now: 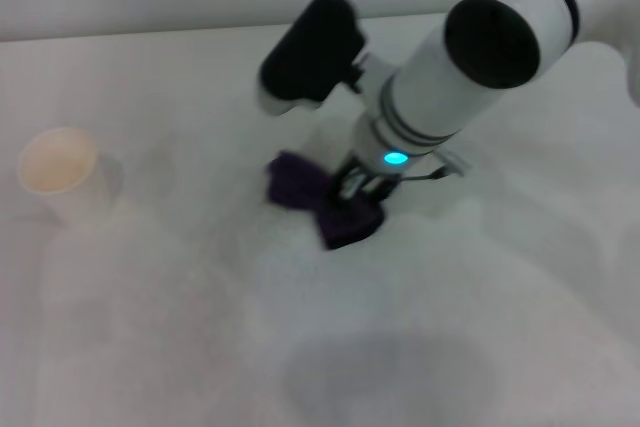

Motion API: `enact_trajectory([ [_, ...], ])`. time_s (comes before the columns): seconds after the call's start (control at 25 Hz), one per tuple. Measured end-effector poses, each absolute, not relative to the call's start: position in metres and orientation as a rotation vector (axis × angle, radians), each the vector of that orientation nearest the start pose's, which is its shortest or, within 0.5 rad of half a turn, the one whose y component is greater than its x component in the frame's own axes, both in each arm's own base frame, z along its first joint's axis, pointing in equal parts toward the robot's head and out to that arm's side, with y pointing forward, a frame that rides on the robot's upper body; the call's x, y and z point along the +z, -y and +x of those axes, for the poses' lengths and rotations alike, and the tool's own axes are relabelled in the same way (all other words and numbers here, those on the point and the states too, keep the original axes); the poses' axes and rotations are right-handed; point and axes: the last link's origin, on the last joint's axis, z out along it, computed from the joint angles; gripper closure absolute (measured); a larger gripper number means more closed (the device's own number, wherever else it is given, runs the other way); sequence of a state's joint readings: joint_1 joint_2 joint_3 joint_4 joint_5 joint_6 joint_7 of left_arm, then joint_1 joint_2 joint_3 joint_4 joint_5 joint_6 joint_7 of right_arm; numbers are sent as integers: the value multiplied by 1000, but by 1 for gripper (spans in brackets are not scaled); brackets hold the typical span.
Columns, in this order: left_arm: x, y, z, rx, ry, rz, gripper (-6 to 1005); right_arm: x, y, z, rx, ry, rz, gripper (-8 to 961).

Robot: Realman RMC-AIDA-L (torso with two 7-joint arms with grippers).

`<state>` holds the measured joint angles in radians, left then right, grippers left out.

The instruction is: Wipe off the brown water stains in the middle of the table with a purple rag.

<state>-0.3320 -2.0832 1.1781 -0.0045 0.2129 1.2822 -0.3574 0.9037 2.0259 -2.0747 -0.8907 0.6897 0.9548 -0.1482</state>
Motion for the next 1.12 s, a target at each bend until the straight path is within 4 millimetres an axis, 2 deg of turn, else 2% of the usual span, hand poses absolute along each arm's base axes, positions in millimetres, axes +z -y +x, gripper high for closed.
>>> enact_trajectory([
  [0.12,13,-275,-386,-695,706,-1439,112,-98,-384,175,-611,-816,-2406,865],
  [0.28,14,-276,-386,-697,705,-1435,111,-70,-375,193,-606,-918,-2327,860],
  [0.52,15,-279,-384,-701,699,-1436,112,-34,-361,203,-562,-951,-2237,831],
  [0.72,16,-282,-382,-708,690,-1437,112,-30,-360,207,-608,-969,-2171,806],
  [0.96,16,-285,-380,-713,686,-1439,112,-46,-362,188,-671,-862,-2202,777],
  [1.12,16,-285,-380,-714,685,-1440,111,-45,-368,180,-634,-825,-2190,757],
])
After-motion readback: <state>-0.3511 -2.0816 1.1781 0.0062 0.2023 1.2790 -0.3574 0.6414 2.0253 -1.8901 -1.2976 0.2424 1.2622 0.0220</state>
